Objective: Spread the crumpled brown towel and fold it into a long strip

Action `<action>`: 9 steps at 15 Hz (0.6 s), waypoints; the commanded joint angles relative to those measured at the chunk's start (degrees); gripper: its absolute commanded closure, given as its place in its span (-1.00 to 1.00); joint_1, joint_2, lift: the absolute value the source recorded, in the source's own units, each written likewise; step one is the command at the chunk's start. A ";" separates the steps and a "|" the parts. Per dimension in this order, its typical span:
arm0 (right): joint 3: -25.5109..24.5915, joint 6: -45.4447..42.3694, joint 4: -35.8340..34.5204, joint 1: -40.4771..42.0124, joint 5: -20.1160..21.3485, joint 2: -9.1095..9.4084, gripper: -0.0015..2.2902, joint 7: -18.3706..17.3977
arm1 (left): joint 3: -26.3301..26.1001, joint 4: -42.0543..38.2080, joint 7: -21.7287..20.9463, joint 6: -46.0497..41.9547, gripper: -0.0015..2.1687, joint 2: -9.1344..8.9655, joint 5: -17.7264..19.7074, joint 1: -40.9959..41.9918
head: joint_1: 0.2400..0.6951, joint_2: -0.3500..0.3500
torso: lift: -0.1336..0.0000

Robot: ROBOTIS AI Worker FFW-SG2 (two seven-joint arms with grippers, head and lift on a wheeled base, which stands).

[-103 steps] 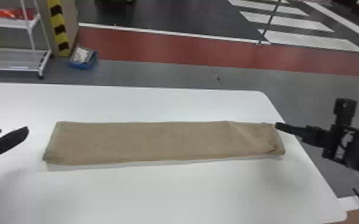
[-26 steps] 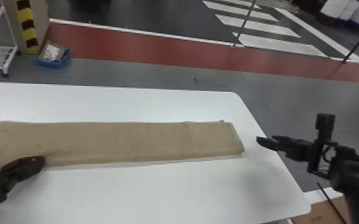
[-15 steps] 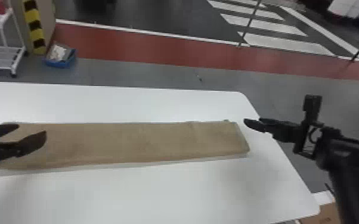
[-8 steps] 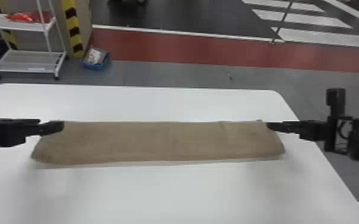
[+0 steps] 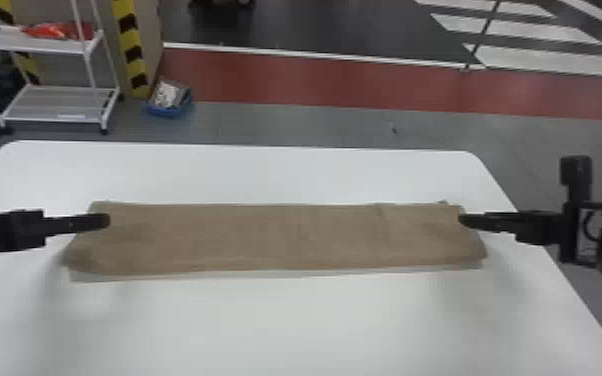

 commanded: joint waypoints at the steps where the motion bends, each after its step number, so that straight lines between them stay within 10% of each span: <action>1: -0.05 -2.91 1.76 0.00 -0.28 -0.28 -0.92 0.26 | -0.30 1.24 0.08 0.04 -0.86 0.30 -0.32 -0.64 | 1.00 -0.47 | -0.84; 9: -0.76 -4.67 2.64 0.09 -2.92 -0.46 -0.92 1.05 | -0.65 5.72 2.02 -1.54 -0.87 1.27 -1.99 -2.66 | 1.00 -0.41 | -0.84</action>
